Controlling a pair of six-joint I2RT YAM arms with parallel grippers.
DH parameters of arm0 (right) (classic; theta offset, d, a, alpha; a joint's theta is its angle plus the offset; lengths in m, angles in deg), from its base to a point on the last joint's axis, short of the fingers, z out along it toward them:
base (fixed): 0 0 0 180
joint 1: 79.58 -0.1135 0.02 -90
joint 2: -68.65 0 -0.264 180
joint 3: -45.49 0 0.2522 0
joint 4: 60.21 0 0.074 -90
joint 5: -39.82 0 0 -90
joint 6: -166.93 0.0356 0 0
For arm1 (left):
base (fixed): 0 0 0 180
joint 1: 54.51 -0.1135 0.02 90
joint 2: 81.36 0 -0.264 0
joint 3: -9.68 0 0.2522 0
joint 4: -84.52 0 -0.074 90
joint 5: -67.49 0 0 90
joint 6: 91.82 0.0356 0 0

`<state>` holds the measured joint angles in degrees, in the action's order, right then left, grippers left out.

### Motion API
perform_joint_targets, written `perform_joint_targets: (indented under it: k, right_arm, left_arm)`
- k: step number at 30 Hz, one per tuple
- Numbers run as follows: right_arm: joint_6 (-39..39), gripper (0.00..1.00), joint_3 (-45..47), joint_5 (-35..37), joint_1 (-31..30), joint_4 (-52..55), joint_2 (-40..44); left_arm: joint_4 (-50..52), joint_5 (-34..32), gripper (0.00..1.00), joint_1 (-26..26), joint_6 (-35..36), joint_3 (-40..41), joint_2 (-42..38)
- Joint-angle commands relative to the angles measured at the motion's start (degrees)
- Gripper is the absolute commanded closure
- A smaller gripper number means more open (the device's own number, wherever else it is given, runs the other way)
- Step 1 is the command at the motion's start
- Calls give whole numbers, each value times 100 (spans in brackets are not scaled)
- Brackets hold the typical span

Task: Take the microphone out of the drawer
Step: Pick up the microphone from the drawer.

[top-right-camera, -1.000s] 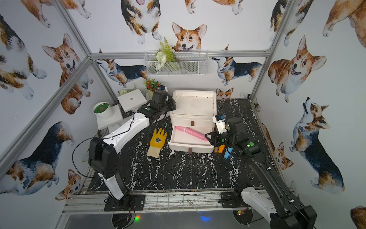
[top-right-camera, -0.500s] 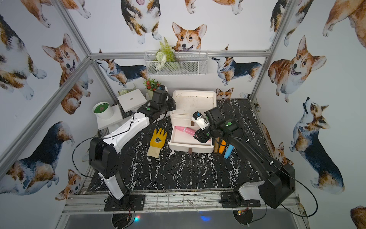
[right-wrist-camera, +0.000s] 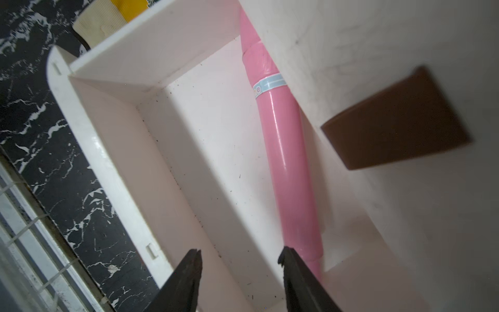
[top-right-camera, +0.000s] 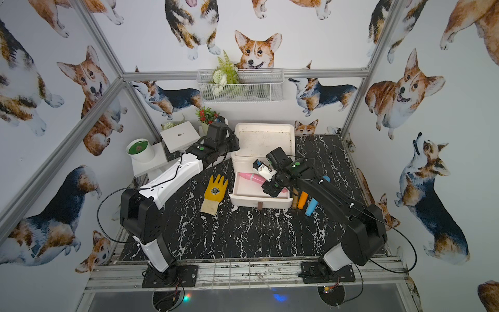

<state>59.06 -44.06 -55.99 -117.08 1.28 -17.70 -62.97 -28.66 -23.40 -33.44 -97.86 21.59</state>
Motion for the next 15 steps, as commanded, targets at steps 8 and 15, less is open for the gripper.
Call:
perform_joint_targets:
  k: [8, 15]
  right_arm:
    - [-762, 45, 220, 735, -39, -724, -136]
    - [-848, 45, 324, 724, -50, -921, -372]
  left_arm:
    - [1765, 474, 94, 7, -372, 105, 98]
    - [1721, 485, 94, 4, -360, 159, 110]
